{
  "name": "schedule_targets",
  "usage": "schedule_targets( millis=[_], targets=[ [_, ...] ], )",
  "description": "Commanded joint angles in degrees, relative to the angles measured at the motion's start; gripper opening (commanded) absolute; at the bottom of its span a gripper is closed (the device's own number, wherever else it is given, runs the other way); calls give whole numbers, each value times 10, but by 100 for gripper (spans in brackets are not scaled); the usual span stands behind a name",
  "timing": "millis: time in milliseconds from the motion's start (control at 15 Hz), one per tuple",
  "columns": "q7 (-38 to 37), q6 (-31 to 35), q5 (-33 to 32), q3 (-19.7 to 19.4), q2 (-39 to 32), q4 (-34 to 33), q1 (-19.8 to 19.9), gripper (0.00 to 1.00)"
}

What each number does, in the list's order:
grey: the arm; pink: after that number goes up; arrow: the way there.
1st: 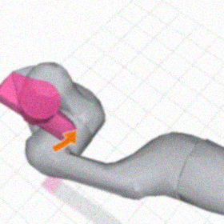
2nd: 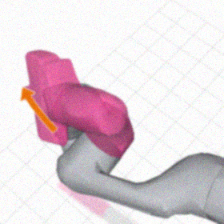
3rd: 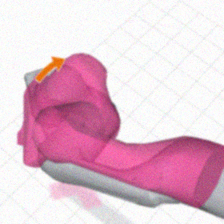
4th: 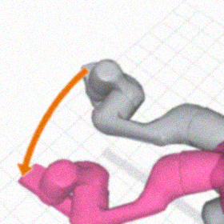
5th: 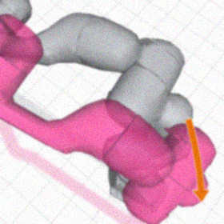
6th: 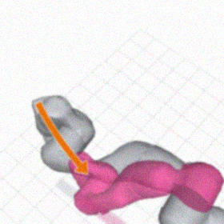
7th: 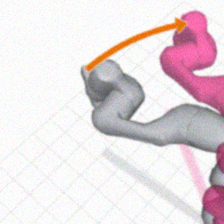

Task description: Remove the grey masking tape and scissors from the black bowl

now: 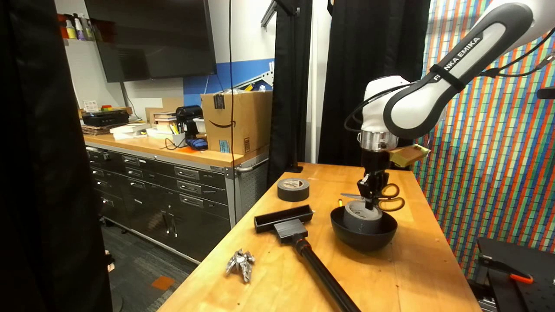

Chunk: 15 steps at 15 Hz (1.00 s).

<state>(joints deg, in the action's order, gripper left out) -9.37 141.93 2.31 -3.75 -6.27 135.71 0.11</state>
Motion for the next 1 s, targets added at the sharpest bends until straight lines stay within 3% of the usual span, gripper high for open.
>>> schedule_targets(
  millis=[0,533,933],
  targets=[
    [-10,-20,-30,-7,58,16,12,15],
    [4,-33,-36,-41,95,0,65,15],
    [5,-18,-34,-82,35,-48,113,15]
  ],
)
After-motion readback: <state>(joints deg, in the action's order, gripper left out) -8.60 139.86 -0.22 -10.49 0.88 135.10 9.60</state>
